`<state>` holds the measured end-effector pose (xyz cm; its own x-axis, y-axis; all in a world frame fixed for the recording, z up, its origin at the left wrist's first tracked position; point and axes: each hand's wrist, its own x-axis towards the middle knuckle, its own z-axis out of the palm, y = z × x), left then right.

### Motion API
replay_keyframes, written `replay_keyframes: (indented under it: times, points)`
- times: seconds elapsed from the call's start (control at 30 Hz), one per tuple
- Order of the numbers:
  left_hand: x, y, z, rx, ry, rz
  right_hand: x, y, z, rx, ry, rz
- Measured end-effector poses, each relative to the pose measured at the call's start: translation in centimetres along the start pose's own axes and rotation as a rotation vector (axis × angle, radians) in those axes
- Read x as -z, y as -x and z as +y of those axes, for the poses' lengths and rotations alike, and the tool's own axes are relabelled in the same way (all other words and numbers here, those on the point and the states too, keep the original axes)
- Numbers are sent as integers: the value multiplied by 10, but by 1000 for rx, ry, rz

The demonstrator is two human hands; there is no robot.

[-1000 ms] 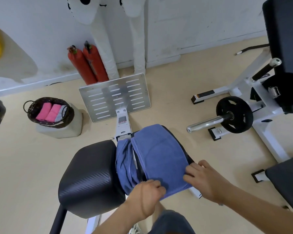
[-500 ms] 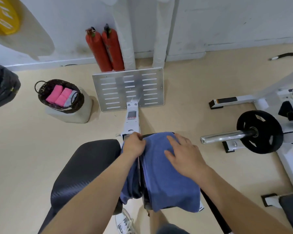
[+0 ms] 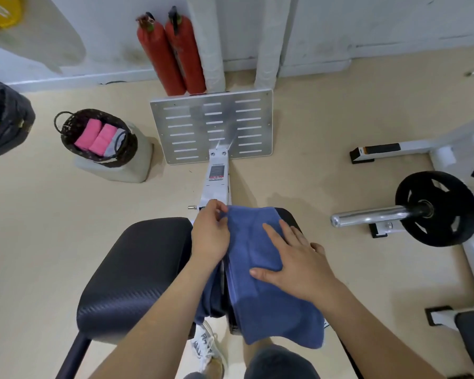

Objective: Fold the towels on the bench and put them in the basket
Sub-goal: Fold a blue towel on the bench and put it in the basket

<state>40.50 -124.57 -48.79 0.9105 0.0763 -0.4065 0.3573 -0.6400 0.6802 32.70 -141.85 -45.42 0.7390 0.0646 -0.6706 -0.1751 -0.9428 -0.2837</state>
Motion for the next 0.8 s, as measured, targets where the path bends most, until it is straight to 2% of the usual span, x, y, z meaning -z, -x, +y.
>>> replay_keyframes:
  times: [0.1,0.17,0.27,0.37,0.5,0.6,0.67,0.73,0.8]
  points:
    - [-11,-3,-6,-1,-125,-42,-7,2,-3,-39,29,10]
    - [-12,-5,-4,79,-97,-85,-11,2,-3,-51,61,41]
    - [-5,-2,-1,185,76,-192,-16,3,-5,-18,144,221]
    - [-2,10,-4,114,18,-251,-19,6,-13,98,153,369]
    - [-6,25,-3,-40,-210,-140,-35,13,-12,197,64,314]
    - [-9,29,-3,-118,-368,-176,-36,17,-8,218,106,176]
    - [-9,29,-1,-75,-402,-219,-30,17,-10,191,110,105]
    - [-4,30,2,-19,-357,-242,-27,19,-11,171,63,149]
    - [5,35,2,-14,-241,-265,-28,29,-8,111,-102,290]
